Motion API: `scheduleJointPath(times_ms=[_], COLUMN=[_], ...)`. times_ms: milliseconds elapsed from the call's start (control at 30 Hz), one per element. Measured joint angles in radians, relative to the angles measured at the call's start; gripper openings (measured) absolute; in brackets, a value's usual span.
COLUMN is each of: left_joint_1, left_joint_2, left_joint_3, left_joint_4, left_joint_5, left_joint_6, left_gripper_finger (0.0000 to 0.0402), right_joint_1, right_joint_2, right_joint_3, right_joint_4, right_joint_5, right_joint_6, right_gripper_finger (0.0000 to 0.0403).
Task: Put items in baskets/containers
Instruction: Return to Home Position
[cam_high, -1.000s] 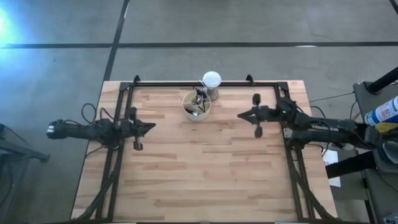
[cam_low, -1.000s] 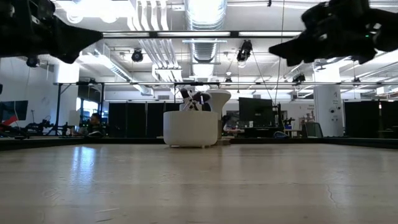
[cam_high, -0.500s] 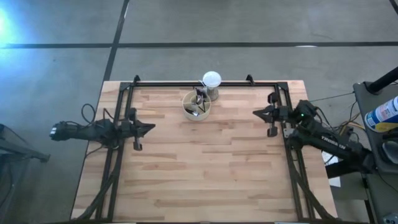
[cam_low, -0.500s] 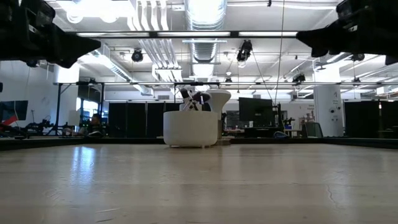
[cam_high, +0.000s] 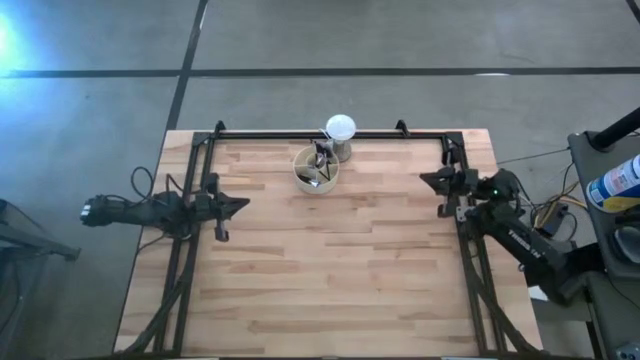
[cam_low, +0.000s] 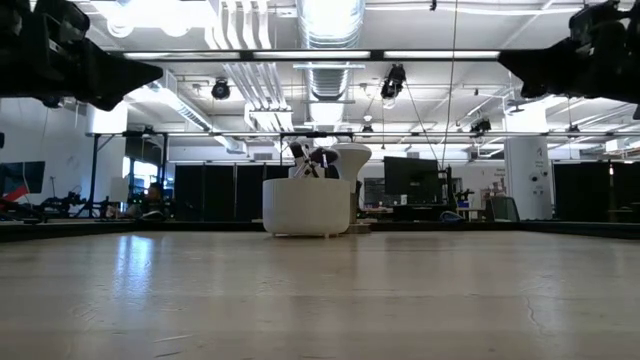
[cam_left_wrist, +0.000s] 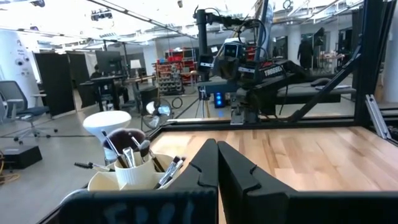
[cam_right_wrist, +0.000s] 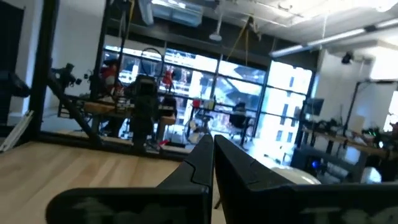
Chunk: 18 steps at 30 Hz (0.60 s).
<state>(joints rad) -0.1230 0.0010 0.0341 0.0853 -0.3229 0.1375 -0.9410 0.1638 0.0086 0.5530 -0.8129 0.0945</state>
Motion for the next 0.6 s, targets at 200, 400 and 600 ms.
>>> scheduleJointPath(times_ms=[200,400,600], left_joint_1=[0.0,0.0,0.0], left_joint_2=[0.0,0.0,0.0], left_joint_3=[-0.001,-0.001,-0.001], left_joint_4=[-0.014,-0.014,-0.012], left_joint_5=[-0.031,-0.045,-0.048], left_joint_6=[-0.001,-0.007,-0.009], left_gripper_finger=[0.0,0.0,0.0], right_joint_1=[-0.101,-0.079,-0.036], right_joint_2=[-0.033,-0.138,-0.164], right_joint_3=[0.0,0.0,0.0], right_joint_4=[0.034,0.022,-0.045], right_joint_5=[0.019,0.092,0.169], right_joint_6=[0.119,0.171,0.15], right_gripper_finger=[0.0008,0.0008,0.0008])
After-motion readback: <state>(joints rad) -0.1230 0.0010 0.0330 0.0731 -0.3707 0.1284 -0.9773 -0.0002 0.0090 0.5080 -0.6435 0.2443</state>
